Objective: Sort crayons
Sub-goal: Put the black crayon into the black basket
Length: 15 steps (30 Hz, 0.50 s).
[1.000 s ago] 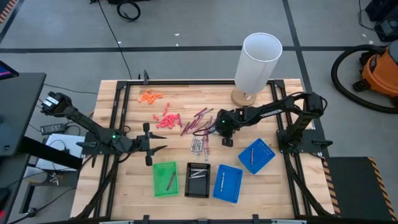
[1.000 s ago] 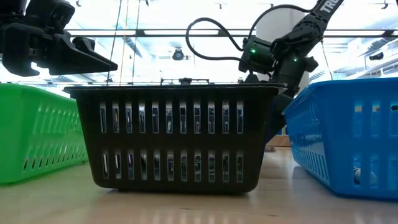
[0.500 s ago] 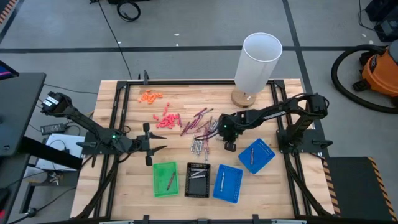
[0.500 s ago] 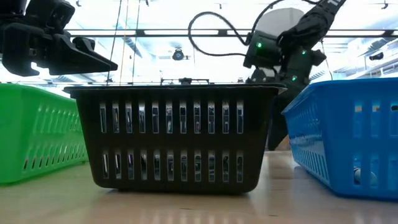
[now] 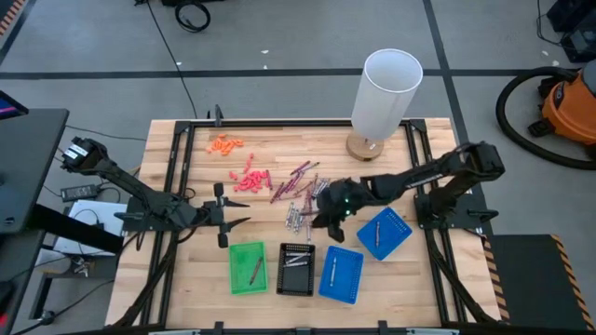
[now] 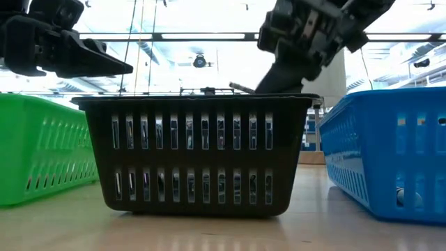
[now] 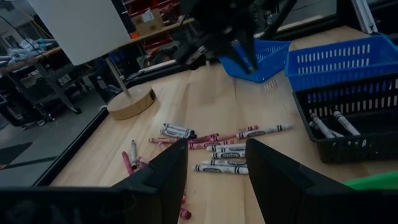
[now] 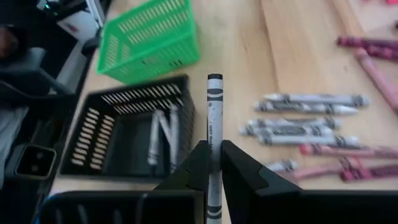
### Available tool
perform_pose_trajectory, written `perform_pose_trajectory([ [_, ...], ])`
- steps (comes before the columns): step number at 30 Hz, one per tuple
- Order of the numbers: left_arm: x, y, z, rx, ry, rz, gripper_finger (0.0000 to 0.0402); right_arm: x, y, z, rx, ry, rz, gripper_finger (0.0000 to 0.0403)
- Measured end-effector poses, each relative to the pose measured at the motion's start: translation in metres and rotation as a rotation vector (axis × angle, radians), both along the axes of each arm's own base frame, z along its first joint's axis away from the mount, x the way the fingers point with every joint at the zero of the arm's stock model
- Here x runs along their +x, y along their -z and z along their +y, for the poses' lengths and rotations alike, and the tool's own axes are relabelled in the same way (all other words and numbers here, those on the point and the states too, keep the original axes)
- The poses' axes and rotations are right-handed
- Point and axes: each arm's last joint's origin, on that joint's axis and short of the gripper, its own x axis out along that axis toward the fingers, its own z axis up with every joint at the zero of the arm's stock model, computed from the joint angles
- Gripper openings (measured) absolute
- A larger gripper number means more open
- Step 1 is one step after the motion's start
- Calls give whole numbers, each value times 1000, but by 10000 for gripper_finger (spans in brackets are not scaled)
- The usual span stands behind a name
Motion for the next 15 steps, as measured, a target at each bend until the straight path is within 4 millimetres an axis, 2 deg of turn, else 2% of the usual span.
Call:
perform_pose_trajectory([
  [7,0,-3,0,-17,0,-31,173,2,-9,32,-34,39,-113,41],
  [9,1,-4,0,-23,0,-42,173,4,-5,38,-39,50,-125,41],
  [15,1,-5,0,-29,0,-53,173,20,21,62,-22,6,-151,41],
])
